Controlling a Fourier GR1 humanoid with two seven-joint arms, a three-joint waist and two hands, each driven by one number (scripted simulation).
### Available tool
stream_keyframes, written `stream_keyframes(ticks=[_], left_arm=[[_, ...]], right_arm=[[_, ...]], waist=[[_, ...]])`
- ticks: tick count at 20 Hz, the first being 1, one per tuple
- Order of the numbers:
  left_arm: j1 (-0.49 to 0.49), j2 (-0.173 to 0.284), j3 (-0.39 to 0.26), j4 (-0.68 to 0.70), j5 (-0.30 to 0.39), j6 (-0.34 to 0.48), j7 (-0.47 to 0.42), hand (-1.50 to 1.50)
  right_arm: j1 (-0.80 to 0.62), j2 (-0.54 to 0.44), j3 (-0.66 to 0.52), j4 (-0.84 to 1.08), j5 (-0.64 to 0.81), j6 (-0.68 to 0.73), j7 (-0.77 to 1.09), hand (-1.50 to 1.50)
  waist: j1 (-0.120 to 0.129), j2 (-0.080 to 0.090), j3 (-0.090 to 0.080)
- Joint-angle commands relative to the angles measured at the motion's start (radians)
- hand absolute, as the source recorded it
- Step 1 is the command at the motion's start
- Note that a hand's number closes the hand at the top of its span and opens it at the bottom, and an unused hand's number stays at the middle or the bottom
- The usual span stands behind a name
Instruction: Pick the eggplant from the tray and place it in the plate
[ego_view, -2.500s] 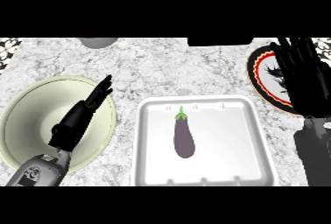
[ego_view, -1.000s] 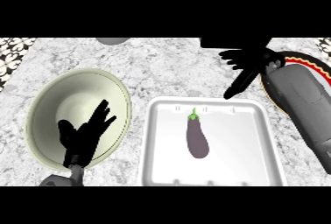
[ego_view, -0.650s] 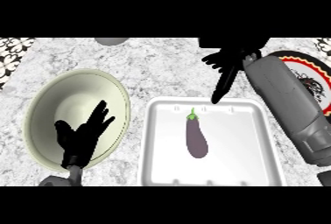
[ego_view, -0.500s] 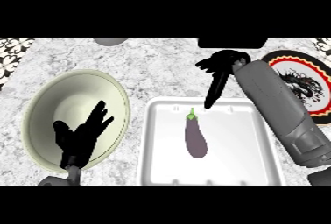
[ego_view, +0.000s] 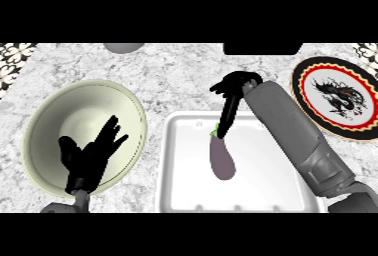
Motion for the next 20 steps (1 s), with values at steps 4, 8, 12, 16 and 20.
stream_keyframes(ticks=[4, 8, 12, 16, 20], left_arm=[[0.072, 0.008, 0.013, 0.025, -0.005, -0.030, -0.007, 0.00], [0.029, -0.024, 0.032, 0.075, -0.020, -0.005, -0.003, 0.00], [0.059, -0.017, 0.029, 0.069, -0.032, -0.025, -0.033, 0.00], [0.056, -0.023, 0.021, 0.060, -0.051, -0.016, -0.015, 0.00], [0.024, -0.050, 0.017, 0.078, -0.067, -0.002, -0.003, 0.00]], right_arm=[[0.035, 0.102, -0.015, -0.094, -0.025, -0.018, 0.161, -1.50], [0.101, 0.090, 0.008, -0.159, 0.014, -0.024, 0.138, -1.50], [0.129, 0.081, 0.056, -0.175, 0.054, -0.003, 0.147, -1.50], [0.128, 0.065, 0.061, -0.206, 0.057, 0.025, 0.191, -1.50], [0.192, 0.063, 0.082, -0.224, 0.087, 0.033, 0.163, -1.50]], waist=[[-0.007, 0.001, -0.006], [-0.010, 0.003, -0.006], [-0.008, 0.002, -0.006], [-0.008, 0.002, -0.006], [-0.014, 0.002, -0.006]])
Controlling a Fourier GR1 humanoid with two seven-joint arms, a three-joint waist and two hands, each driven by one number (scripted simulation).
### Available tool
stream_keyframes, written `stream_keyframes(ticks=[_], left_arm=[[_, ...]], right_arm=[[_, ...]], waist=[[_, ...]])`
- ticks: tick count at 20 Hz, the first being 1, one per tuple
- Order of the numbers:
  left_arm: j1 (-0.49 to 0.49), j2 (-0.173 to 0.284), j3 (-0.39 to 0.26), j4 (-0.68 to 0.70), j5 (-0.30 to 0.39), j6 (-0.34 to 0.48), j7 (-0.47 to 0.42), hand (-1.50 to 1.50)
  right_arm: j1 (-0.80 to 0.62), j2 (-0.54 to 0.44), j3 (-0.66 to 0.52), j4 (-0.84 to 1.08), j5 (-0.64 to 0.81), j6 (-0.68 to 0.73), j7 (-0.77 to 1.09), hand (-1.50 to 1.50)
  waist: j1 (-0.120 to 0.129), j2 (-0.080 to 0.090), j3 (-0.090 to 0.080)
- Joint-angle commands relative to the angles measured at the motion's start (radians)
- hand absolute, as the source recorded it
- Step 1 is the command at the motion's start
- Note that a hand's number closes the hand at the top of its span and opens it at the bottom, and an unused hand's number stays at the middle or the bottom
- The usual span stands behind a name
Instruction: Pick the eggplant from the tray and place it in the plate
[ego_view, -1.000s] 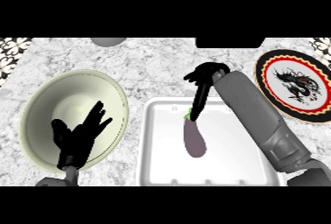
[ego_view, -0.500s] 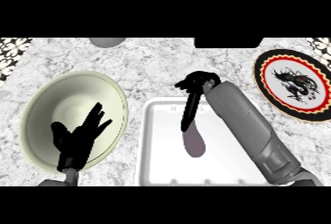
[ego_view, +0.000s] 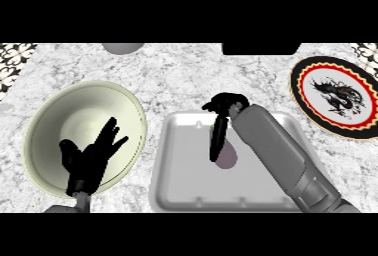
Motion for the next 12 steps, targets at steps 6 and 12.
stream_keyframes(ticks=[6, 12], left_arm=[[0.013, -0.007, 0.000, 0.014, -0.019, -0.006, 0.046, 0.00], [-0.003, -0.019, 0.020, 0.070, -0.016, -0.022, 0.004, 0.00]], right_arm=[[0.103, 0.073, 0.047, -0.034, 0.046, 0.017, 0.047, -1.50], [0.118, 0.008, 0.095, -0.003, 0.105, 0.118, -0.132, 1.50]], waist=[[-0.002, 0.006, -0.009], [0.003, 0.011, -0.009]])
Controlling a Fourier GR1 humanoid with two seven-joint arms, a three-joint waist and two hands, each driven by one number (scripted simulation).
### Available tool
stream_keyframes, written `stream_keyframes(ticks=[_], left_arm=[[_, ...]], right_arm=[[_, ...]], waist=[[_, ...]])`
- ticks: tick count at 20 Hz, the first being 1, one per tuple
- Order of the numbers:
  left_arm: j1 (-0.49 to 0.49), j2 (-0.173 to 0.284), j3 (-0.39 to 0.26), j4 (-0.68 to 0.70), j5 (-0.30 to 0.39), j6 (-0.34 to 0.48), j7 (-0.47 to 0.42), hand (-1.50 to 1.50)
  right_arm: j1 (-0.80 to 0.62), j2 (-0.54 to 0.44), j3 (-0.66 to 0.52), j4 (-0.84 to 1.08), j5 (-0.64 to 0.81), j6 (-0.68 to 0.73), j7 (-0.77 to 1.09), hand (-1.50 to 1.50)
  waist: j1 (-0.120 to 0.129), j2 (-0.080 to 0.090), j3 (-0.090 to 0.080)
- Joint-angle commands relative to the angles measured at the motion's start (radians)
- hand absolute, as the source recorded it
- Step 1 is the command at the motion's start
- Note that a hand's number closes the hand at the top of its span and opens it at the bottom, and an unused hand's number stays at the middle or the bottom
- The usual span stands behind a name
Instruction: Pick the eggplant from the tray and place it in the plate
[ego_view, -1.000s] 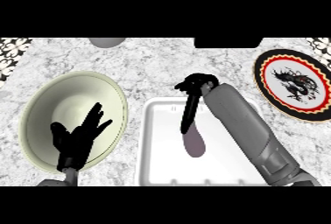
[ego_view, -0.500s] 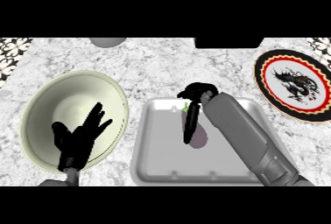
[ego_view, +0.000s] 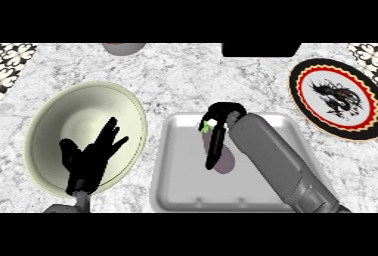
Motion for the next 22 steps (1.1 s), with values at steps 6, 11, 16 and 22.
stream_keyframes(ticks=[6, 11, 16, 22], left_arm=[[-0.010, -0.030, -0.003, 0.027, -0.026, 0.022, 0.039, 0.00], [0.043, -0.006, 0.010, 0.049, -0.026, -0.010, -0.008, 0.00], [0.076, -0.006, 0.027, 0.009, -0.010, 0.012, 0.016, 0.00], [0.122, 0.002, 0.042, 0.013, 0.000, 0.002, -0.008, 0.00]], right_arm=[[0.088, 0.009, 0.054, -0.024, 0.092, 0.039, -0.086, 1.50], [0.140, -0.022, 0.111, -0.206, 0.276, -0.229, -0.153, 1.50], [0.159, -0.079, 0.138, -0.412, 0.501, -0.603, -0.139, 1.50], [0.255, -0.121, 0.145, -0.674, 0.712, -0.917, -0.123, 1.50]], waist=[[-0.001, 0.023, -0.001], [-0.016, 0.018, -0.001], [-0.068, -0.006, 0.001], [-0.081, -0.004, -0.001]])
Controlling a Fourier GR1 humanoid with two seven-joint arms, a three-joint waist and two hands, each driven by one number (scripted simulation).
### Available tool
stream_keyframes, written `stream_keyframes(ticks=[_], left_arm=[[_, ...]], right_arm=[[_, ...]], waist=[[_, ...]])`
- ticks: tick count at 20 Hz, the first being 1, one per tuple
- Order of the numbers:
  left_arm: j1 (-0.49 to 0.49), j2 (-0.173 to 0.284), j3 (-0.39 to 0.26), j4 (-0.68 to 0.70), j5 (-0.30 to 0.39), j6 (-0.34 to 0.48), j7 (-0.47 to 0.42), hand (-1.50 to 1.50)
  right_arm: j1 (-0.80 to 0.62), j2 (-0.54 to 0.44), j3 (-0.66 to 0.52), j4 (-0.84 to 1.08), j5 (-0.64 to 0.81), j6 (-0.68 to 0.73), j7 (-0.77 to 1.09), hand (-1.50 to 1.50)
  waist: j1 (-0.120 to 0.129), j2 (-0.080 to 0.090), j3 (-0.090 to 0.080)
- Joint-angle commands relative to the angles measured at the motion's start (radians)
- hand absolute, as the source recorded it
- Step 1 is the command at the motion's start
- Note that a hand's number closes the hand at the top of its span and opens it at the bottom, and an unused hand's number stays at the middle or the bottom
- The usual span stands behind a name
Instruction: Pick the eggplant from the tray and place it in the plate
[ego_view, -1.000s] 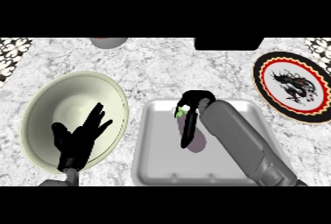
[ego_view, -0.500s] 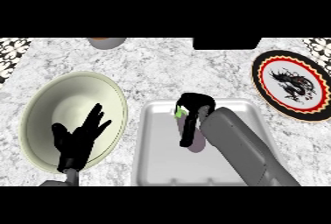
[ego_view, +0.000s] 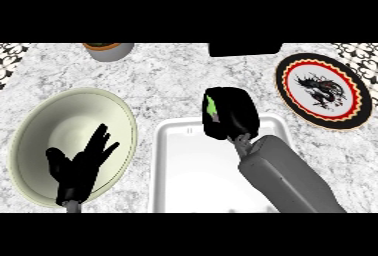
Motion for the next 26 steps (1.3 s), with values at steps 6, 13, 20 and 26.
stream_keyframes(ticks=[6, 13, 20, 26], left_arm=[[0.022, 0.007, -0.004, 0.032, -0.018, -0.003, 0.011, 0.00], [-0.044, 0.016, 0.029, 0.057, 0.016, -0.046, 0.029, 0.00], [-0.066, -0.058, -0.047, 0.083, -0.050, -0.001, 0.032, 0.00], [-0.037, -0.033, -0.035, 0.033, -0.049, -0.013, 0.045, 0.00]], right_arm=[[0.289, -0.025, -0.028, -0.341, 0.282, -0.407, 0.146, 1.50], [0.473, -0.106, -0.208, -0.454, 0.186, -0.558, 0.036, 1.50], [0.403, -0.224, -0.447, -0.193, -0.119, -0.646, -0.273, 1.50], [0.295, -0.262, -0.612, 0.122, -0.254, -0.715, -0.513, 1.50]], waist=[[0.023, 0.024, -0.009], [0.054, 0.033, -0.008], [0.071, 0.039, -0.008], [0.093, 0.042, -0.006]])
